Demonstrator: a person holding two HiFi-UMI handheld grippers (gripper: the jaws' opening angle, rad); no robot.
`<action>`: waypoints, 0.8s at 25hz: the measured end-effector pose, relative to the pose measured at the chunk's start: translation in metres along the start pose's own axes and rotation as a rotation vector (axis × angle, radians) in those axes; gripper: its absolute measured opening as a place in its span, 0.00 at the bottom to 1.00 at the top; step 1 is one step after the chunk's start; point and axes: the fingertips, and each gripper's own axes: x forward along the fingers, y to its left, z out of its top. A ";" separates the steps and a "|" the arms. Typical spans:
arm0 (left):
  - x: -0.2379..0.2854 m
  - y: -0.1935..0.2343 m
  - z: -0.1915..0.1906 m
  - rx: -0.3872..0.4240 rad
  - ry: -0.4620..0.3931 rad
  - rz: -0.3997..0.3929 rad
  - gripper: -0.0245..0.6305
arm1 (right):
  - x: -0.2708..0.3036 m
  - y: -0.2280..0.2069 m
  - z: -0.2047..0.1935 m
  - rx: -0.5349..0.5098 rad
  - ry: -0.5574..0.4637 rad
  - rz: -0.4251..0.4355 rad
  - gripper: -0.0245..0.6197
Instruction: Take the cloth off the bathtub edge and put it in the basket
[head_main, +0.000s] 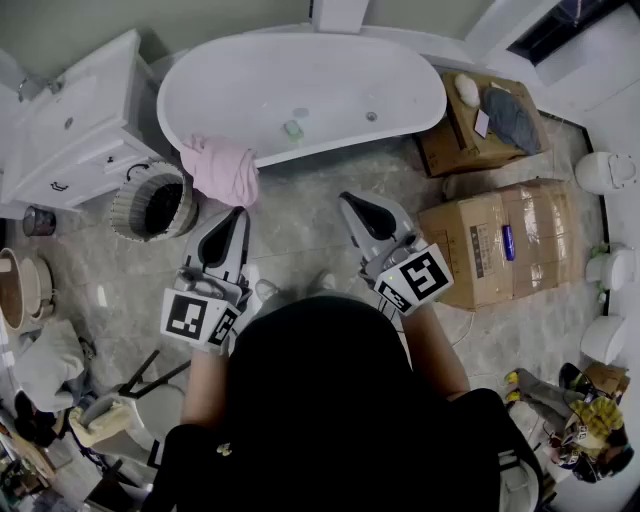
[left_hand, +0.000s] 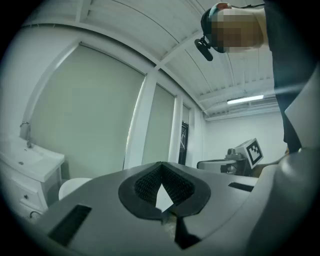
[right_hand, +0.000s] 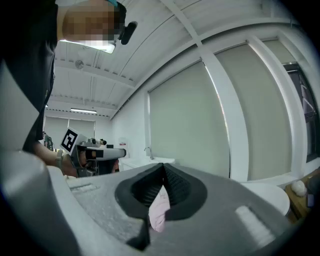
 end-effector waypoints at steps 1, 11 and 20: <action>0.001 -0.003 -0.001 -0.001 0.002 0.002 0.06 | -0.003 -0.001 0.000 0.000 -0.002 0.001 0.03; 0.026 -0.032 -0.022 -0.002 0.060 0.034 0.06 | -0.026 -0.033 -0.011 -0.005 0.008 0.054 0.03; 0.043 -0.009 -0.041 -0.011 0.092 0.064 0.06 | 0.006 -0.055 -0.034 0.048 0.047 0.086 0.03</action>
